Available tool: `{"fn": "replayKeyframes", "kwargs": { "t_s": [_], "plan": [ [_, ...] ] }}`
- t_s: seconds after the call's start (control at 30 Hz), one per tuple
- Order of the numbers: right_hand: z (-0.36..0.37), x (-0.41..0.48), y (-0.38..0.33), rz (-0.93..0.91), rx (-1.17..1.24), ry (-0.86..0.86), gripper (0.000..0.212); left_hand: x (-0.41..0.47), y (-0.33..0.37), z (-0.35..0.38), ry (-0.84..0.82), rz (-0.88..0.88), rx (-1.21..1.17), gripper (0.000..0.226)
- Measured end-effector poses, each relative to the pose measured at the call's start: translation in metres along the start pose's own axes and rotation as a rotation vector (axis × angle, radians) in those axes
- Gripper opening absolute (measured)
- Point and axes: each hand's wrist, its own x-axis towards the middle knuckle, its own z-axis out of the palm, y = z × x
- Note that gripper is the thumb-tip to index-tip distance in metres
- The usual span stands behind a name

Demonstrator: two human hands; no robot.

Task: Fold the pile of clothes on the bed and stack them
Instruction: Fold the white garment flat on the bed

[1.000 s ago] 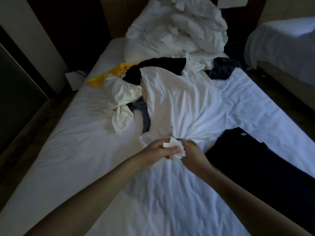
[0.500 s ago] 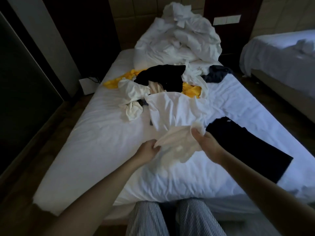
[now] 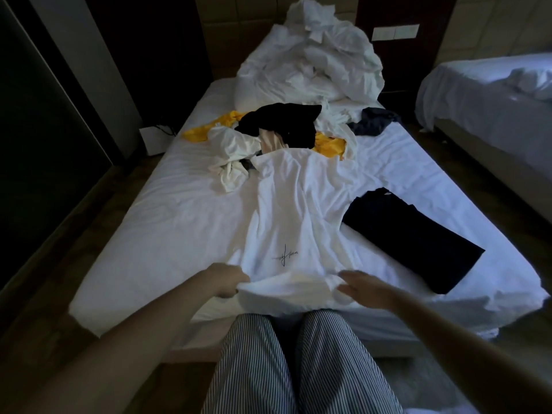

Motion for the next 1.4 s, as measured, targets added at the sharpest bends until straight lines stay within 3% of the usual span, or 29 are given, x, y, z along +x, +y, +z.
{"fn": "replayKeyframes", "kwargs": {
  "t_s": [0.1,0.2,0.27,0.37,0.47,0.57,0.67,0.73,0.8,0.87,0.97,1.0,1.1,1.27,1.4],
  "plan": [
    [0.023,0.002,-0.016,0.034,0.299,0.054,0.044,0.01,0.024,0.025,0.061,-0.01,-0.08,0.061],
    [0.032,0.012,-0.026,0.022,0.46,0.128,0.037,0.022,0.065,0.035,0.193,-0.008,-0.41,0.095],
    [0.031,0.014,-0.034,0.039,0.598,0.14,0.024,0.031,0.092,0.036,0.23,-0.052,-0.59,0.105],
    [0.026,0.02,-0.037,-0.014,0.665,0.221,0.024,0.048,0.108,0.044,0.25,-0.218,-0.84,0.081],
    [0.022,0.021,-0.036,-0.069,0.647,0.314,0.03,0.05,0.109,0.051,0.43,-0.277,-0.905,0.054],
    [0.032,0.019,-0.037,-0.082,0.644,0.328,0.016,0.039,0.106,0.043,0.52,-0.308,-1.114,0.042],
    [0.05,0.018,-0.044,-0.084,0.567,0.252,0.068,0.026,0.095,0.019,0.551,-0.274,-1.235,0.047],
    [0.056,0.02,-0.055,-0.072,0.533,0.212,0.103,0.016,0.09,0.0,0.567,-0.207,-1.335,0.033],
    [0.061,0.024,-0.069,-0.058,0.488,0.218,0.1,0.006,0.09,-0.018,0.539,-0.099,-1.456,0.019],
    [0.059,0.029,-0.086,-0.068,0.474,0.336,0.073,-0.004,0.092,-0.033,0.494,0.033,-1.493,0.024],
    [0.05,0.032,-0.097,0.1,0.786,0.676,0.027,-0.018,0.084,-0.044,0.517,0.146,-1.497,0.027],
    [0.046,0.031,-0.095,0.16,0.83,0.797,0.022,-0.023,0.077,-0.047,0.573,0.153,-1.469,0.026],
    [0.034,0.024,-0.073,0.337,0.772,0.95,0.026,-0.033,0.047,-0.048,0.703,0.093,-1.311,0.024],
    [0.016,0.013,-0.031,0.348,0.612,1.004,0.032,-0.033,0.013,-0.049,0.816,-0.126,-1.238,0.013],
    [-0.001,0.01,-0.012,0.197,0.853,0.985,0.026,-0.026,-0.004,-0.048,0.67,-0.203,-1.046,0.026]
  ]
}}
